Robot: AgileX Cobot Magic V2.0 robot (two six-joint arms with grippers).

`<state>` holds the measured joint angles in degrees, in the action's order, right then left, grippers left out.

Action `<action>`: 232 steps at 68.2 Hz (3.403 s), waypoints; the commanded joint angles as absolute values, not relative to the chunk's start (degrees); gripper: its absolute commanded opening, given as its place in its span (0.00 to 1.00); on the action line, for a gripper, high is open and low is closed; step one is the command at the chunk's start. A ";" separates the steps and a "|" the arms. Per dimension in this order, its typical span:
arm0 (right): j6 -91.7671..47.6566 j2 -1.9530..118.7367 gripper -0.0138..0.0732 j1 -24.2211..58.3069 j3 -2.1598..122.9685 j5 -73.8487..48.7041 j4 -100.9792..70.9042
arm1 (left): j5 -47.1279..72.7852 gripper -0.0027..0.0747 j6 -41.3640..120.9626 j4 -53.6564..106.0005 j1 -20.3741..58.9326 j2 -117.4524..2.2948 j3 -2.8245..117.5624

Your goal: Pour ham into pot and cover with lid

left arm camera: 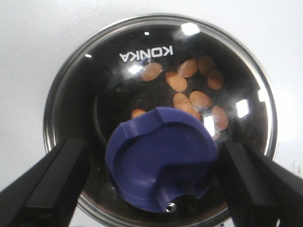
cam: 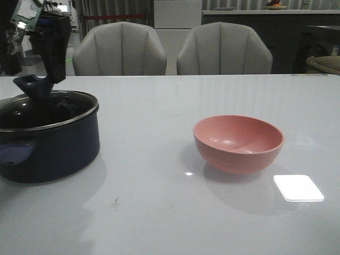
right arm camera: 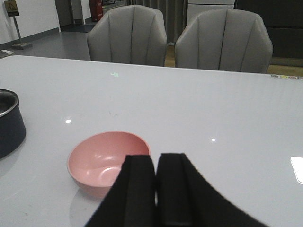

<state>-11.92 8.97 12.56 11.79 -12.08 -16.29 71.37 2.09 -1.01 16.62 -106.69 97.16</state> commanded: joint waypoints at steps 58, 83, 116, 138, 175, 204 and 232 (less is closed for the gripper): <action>-12.26 9.47 0.35 12.45 13.32 -7.04 -16.07 | 54.28 0.77 2.32 4.91 20.19 -72.12 83.12; -12.26 9.47 0.35 12.45 13.32 -7.04 -16.07 | 31.91 0.76 2.45 4.60 22.12 -49.11 53.94; -12.26 9.47 0.35 12.45 13.32 -7.04 -16.07 | 23.90 0.33 2.45 6.26 22.12 -19.28 28.74; -12.26 9.47 0.35 12.45 13.32 -7.04 -16.07 | 24.40 0.18 2.45 6.81 22.12 -12.29 26.27; -12.26 9.47 0.35 12.45 13.32 -7.04 -16.07 | 24.40 0.18 2.45 6.81 22.12 -12.29 26.07; -12.26 9.47 0.35 12.45 13.32 -7.04 -16.07 | 3.03 0.18 1.92 1.30 13.15 -6.41 9.50; -12.26 9.47 0.35 12.45 13.32 -7.04 -16.07 | -6.39 0.18 -0.78 0.67 2.85 0.62 -1.53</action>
<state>-11.92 8.97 12.56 11.79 -12.08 -16.29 -2.09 0.44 0.84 3.44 0.30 -0.30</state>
